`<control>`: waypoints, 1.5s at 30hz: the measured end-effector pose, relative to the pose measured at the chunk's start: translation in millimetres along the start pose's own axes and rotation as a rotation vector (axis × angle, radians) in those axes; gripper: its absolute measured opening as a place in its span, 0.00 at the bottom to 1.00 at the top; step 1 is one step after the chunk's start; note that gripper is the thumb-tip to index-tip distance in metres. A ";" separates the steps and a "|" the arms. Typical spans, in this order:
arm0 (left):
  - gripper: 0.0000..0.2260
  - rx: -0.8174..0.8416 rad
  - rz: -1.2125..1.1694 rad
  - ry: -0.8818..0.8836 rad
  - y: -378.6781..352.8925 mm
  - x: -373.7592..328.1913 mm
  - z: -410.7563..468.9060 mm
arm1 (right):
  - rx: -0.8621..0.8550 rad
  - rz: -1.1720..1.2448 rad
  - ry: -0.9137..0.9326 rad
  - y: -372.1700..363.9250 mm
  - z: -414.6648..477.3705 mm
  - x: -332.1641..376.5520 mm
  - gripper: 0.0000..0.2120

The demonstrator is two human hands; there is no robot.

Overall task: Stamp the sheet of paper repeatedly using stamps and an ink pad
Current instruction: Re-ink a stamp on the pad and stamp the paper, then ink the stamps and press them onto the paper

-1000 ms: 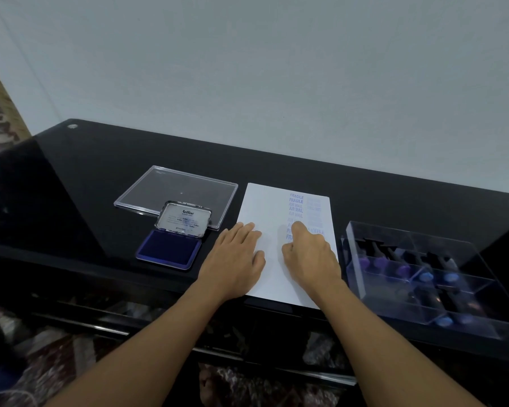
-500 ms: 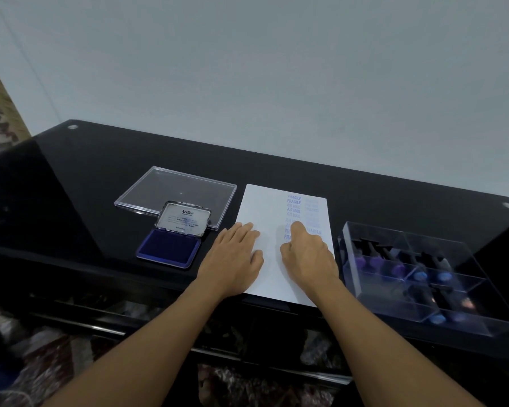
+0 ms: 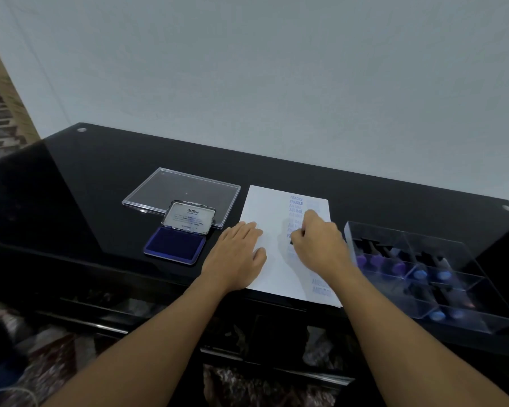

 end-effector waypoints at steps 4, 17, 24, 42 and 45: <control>0.21 -0.018 0.005 -0.004 -0.1 0.6 -0.9 | -0.026 0.061 -0.004 25.0 5.3 -1.8 0.07; 0.21 -0.037 0.008 -0.010 0.3 0.9 0.0 | -0.023 0.101 -0.030 34.1 4.8 -6.7 0.09; 0.21 -0.039 -0.018 0.001 1.4 1.5 0.0 | -0.023 0.130 -0.041 32.6 3.2 -8.3 0.09; 0.18 0.092 -0.242 0.111 28.3 -21.3 15.6 | 0.004 0.127 -0.139 110.2 -46.7 -96.7 0.07; 0.18 0.127 -0.265 0.065 32.9 -68.8 23.2 | -0.044 0.108 -0.212 132.1 -55.2 -130.1 0.08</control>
Point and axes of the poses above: each hand's wrist, its own z-axis towards the middle knuckle, its own y-axis out of the back of the hand, x = y × z, the point moved 7 cm from there along z, towards the middle knuckle, and after that the axes turned 6 degrees about z, right-handed, at the moved point
